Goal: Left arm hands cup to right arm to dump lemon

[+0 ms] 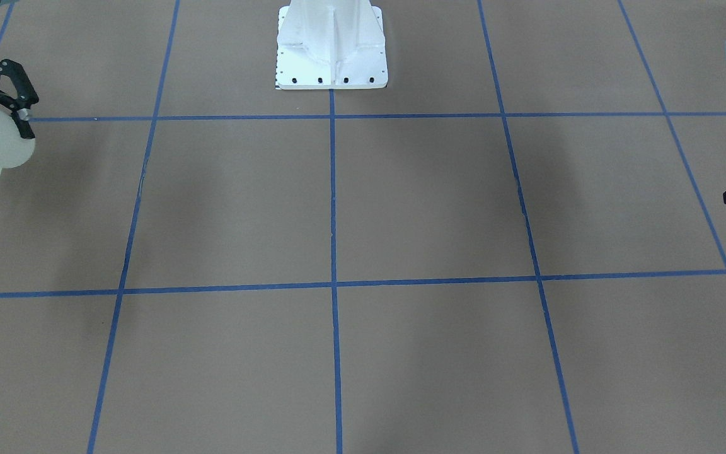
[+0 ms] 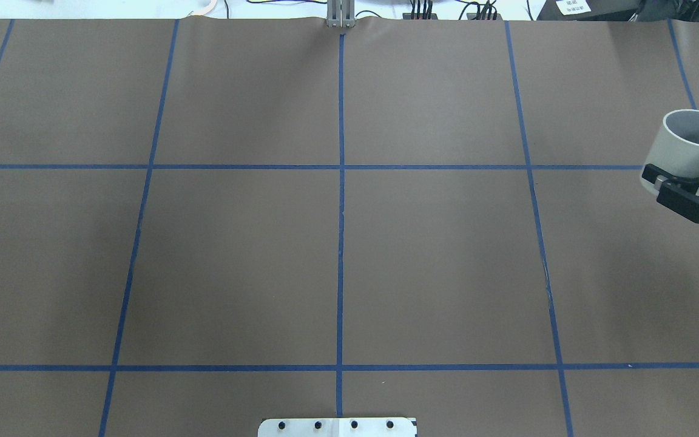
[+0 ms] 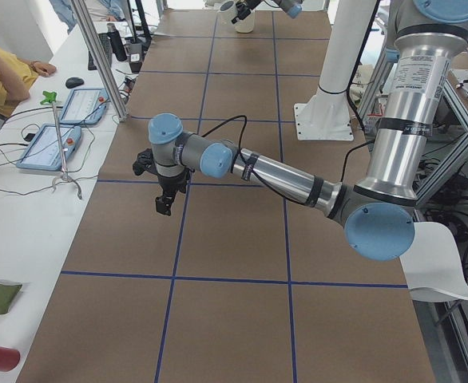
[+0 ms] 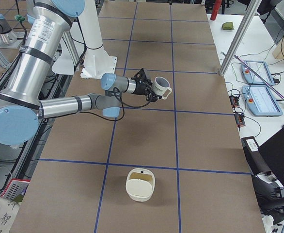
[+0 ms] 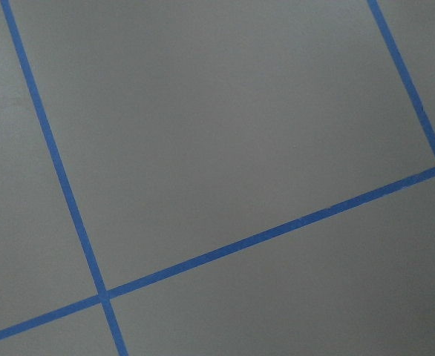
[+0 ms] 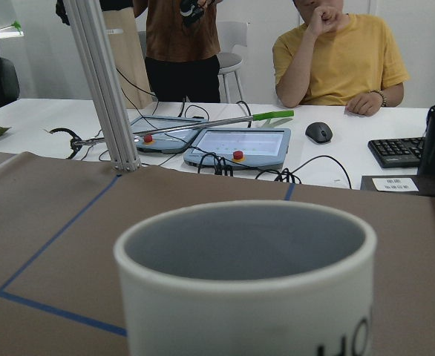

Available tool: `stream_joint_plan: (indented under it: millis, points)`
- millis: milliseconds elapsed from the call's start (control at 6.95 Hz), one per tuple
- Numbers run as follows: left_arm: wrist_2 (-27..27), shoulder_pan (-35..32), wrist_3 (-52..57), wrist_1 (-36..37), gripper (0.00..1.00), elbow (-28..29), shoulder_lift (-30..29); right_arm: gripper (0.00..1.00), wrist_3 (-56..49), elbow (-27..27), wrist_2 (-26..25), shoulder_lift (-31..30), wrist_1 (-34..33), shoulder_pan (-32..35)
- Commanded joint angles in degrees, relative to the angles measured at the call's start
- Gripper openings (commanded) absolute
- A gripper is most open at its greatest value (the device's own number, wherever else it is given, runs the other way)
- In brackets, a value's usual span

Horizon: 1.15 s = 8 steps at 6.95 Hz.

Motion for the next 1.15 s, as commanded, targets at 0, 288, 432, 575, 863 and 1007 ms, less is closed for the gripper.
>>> stream_joint_plan:
  millis: [0,288,432,575,863,1007]
  points:
    - [0.0,0.0,-0.1,0.0,1.0,-0.2,0.0,0.0,6.6,-13.3,0.1,-3.3,21.6,2.1]
    - [0.0,0.1,-0.5,-0.1,1.0,-0.8,0.0,0.0,15.0,-21.9,0.1,-3.3,33.3,3.2]
    - [0.0,0.1,-0.6,-0.1,1.0,-1.2,0.0,0.0,19.8,-25.9,0.1,-2.9,38.4,3.5]
    - [-0.1,0.1,-0.6,-0.1,1.0,-1.3,0.0,0.0,25.1,-31.0,0.1,-2.3,44.8,3.6]
    - [-0.1,0.2,-0.8,-0.1,1.0,-1.3,-0.1,0.0,34.1,-38.4,0.0,-1.1,53.2,4.2]
    - [-0.1,0.2,-0.8,0.0,1.0,-1.5,-0.1,0.0,40.3,-39.6,0.1,-1.1,55.3,5.0]
